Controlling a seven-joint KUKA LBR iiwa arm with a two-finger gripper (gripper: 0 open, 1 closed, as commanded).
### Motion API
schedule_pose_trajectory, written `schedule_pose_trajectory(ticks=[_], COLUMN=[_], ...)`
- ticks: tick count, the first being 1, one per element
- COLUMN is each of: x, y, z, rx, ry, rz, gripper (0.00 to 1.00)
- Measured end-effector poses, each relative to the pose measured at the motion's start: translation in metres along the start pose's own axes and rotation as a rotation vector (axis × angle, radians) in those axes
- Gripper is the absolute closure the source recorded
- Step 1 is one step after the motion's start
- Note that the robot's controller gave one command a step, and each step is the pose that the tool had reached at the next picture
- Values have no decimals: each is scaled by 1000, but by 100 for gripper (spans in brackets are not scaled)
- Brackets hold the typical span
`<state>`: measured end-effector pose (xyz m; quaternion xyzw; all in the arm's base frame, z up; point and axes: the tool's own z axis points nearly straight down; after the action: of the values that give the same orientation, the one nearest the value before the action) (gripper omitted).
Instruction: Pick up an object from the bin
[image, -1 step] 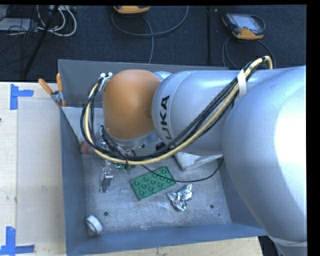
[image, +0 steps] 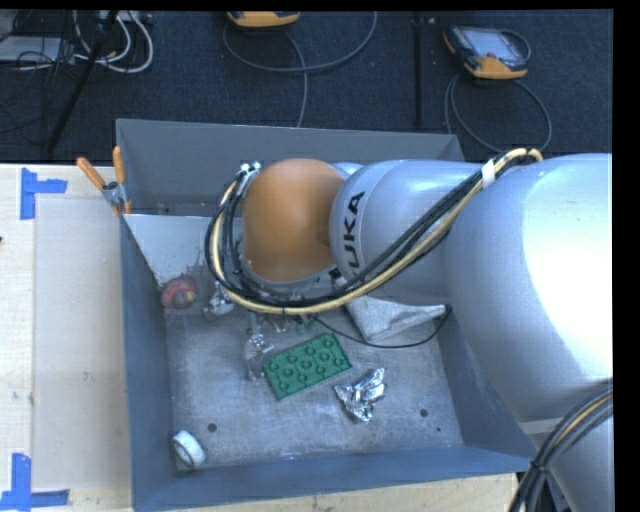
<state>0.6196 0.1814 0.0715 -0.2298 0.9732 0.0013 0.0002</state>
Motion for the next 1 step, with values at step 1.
schedule_pose_trajectory(ticks=[1], x=[59], y=[-48], z=[-29], rx=[3], ry=[3], rz=[-264], gripper=[0])
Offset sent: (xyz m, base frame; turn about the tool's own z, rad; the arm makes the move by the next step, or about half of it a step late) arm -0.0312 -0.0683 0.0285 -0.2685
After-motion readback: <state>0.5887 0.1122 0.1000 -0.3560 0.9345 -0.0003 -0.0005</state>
